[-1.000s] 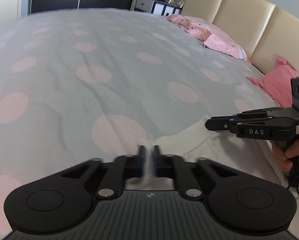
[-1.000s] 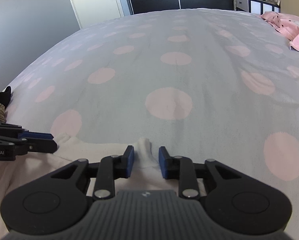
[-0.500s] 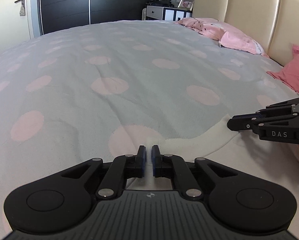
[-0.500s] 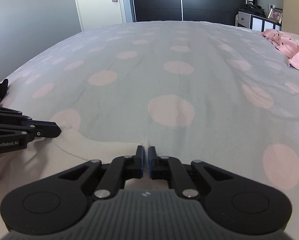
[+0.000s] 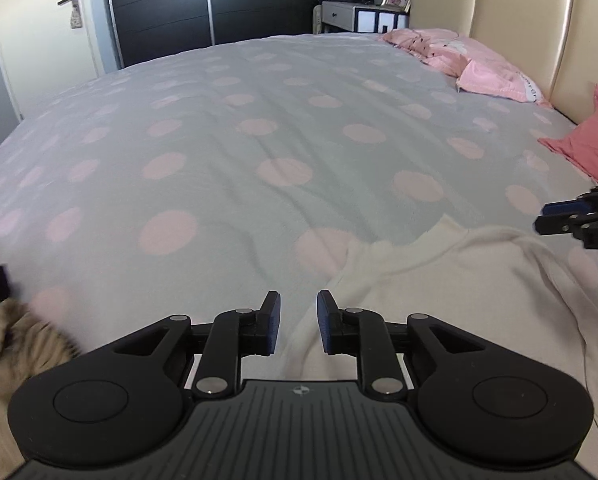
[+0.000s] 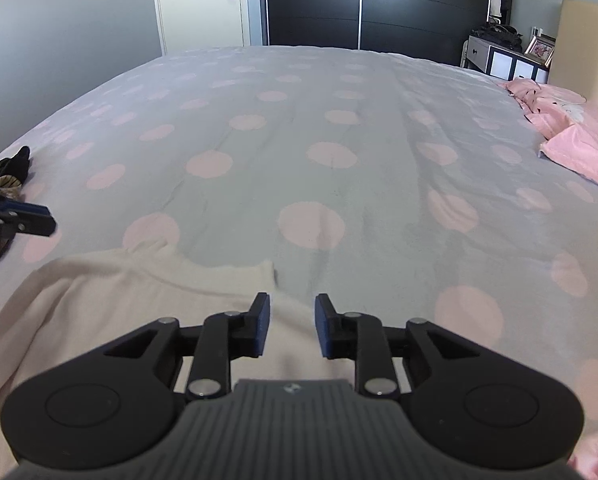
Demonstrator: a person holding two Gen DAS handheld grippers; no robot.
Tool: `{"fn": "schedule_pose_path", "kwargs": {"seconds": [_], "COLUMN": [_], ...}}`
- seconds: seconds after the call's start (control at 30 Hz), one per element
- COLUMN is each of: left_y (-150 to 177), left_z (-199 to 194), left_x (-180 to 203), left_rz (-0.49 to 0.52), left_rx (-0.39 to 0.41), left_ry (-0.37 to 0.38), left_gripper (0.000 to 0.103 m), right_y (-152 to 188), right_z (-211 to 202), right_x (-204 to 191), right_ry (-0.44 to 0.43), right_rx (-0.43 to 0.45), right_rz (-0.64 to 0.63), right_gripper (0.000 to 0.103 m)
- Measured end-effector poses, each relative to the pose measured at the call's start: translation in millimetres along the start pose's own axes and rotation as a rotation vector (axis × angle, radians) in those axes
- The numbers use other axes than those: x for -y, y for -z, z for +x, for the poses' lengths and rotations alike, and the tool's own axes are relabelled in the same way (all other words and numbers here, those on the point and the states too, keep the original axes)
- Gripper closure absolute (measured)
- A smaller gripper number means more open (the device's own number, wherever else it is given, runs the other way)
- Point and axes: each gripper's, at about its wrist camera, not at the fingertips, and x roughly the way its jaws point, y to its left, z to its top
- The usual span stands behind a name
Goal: Fold clothes
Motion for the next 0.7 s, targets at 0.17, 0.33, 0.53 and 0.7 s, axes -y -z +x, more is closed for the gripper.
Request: {"fn": "schedule_pose_path", "kwargs": {"seconds": [0.17, 0.33, 0.53, 0.7], "left_y": [20, 47, 89, 135], "left_z": [-59, -111, -153, -173], "left_x": [3, 21, 51, 68], "left_rz": [-0.04, -0.083, 0.006, 0.034], "left_rx": [-0.047, -0.074, -0.15, -0.221], "left_ry": [-0.022, -0.012, -0.016, 0.013], "left_gripper": [0.074, 0.065, 0.056, 0.055], "right_y": [9, 34, 97, 159], "right_z": [-57, -118, -176, -201], "right_x": [-3, -10, -27, -50], "right_ry": [-0.025, -0.002, -0.025, -0.05], "right_rx": [-0.058, -0.13, -0.233, -0.301], "right_rz": [0.015, 0.012, -0.017, -0.061], "right_gripper": [0.066, 0.063, 0.061, 0.061]}}
